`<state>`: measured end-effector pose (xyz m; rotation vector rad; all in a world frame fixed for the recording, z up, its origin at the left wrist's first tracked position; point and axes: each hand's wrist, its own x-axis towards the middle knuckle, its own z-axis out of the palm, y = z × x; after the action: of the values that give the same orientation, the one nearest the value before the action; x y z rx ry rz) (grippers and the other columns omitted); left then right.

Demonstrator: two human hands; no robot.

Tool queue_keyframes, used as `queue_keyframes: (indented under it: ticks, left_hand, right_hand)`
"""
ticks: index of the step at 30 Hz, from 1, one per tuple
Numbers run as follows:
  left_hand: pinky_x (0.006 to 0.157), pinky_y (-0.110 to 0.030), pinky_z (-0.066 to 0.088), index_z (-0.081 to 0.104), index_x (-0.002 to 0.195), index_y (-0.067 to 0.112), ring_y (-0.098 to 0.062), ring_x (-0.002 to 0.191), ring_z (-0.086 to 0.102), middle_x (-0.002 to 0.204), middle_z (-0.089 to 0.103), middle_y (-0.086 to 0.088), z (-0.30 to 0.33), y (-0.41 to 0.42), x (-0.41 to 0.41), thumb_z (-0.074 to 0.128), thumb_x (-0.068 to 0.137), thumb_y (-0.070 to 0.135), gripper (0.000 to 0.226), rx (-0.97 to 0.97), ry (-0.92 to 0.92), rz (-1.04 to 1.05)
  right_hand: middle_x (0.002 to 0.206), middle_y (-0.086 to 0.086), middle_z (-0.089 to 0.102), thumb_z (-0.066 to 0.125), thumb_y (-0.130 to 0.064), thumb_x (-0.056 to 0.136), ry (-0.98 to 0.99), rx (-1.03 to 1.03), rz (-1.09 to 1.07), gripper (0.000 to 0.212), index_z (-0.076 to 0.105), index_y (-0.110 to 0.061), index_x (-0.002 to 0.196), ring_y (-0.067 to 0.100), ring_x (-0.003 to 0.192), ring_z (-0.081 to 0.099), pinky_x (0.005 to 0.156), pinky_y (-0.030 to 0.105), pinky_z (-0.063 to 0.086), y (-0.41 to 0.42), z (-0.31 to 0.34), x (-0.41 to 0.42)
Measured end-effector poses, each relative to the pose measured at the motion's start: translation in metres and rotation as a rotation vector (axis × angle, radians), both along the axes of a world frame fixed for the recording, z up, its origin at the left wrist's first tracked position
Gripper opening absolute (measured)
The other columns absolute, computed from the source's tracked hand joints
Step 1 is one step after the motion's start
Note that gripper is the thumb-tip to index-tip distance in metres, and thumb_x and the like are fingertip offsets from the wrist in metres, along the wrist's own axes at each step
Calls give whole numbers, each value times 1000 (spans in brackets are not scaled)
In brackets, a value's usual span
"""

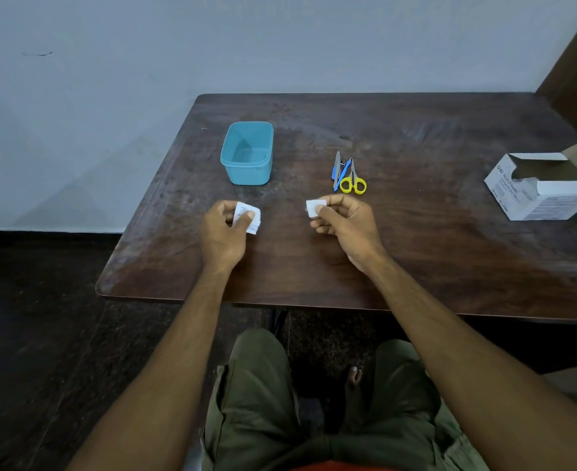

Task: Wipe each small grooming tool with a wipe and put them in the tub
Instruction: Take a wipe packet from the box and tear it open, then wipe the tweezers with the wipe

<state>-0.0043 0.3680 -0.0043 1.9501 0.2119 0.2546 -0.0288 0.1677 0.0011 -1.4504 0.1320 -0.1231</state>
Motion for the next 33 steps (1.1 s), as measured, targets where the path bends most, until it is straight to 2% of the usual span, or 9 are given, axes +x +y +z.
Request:
queue_keyframes:
  ticks: [4,8,14,18,20,22,25,29,33]
  left_hand:
    - [61,-7,39,61,115,11,-9,83,61,105,70,-4,3,13,-1,66,89,17,27,176,14,41]
    - [70,-17,45,59,118,13,-9,89,61,115,69,-9,3,14,-2,66,90,21,30,244,31,55]
    - [79,-25,49,59,122,13,-16,96,65,112,68,-6,-8,12,-4,66,90,25,35,286,-38,69]
    - [87,-41,52,62,119,12,-21,97,63,110,68,-6,-14,17,-5,63,90,33,36,332,-115,92]
    - [87,-38,51,63,118,14,-21,96,62,114,65,-7,-15,18,-6,63,89,36,36,353,-132,101]
    - [84,-26,45,63,116,14,-19,97,60,116,61,-8,-14,17,-8,63,89,34,33,349,-150,121]
    - [82,-19,36,63,111,14,-16,99,55,111,62,-6,-11,10,-13,63,89,29,26,353,-229,160]
    - [75,-31,48,63,102,16,-17,85,59,95,65,0,-3,-15,-9,63,89,26,16,317,-329,52]
    - [69,-26,47,65,97,14,-9,73,57,84,65,5,19,-60,12,63,90,26,14,321,-305,-86]
  right_hand:
    - [78,7,70,58,2,91,-17,-25,12,10,64,-5,94,12,61,66,60,22,53,0,-1,-1]
    - [76,5,70,59,2,90,-37,-55,7,14,66,-10,90,14,61,66,59,22,52,-1,-3,-3]
    - [72,2,68,60,3,89,-61,-101,-25,14,66,-10,88,14,60,65,57,20,51,-1,-4,-8]
    - [73,3,68,60,3,89,-66,-112,-20,14,66,-9,89,14,60,65,57,20,51,1,-4,-8]
    - [74,4,68,60,2,89,-70,-110,-24,11,66,-7,90,14,60,65,57,20,51,0,-4,-9]
    - [74,5,68,60,2,89,-74,-104,-26,9,66,-4,92,15,61,65,57,20,51,-1,-3,-9]
    - [74,4,68,61,2,89,-76,-101,-28,11,67,-7,89,15,61,65,57,20,51,-2,-4,-9]
    - [74,5,69,60,1,89,-69,-61,-49,12,66,-9,87,14,59,65,56,20,50,-3,-4,-7]
    - [71,6,67,60,1,90,-45,47,-72,8,65,-5,88,11,56,64,54,19,49,-4,-2,-5]
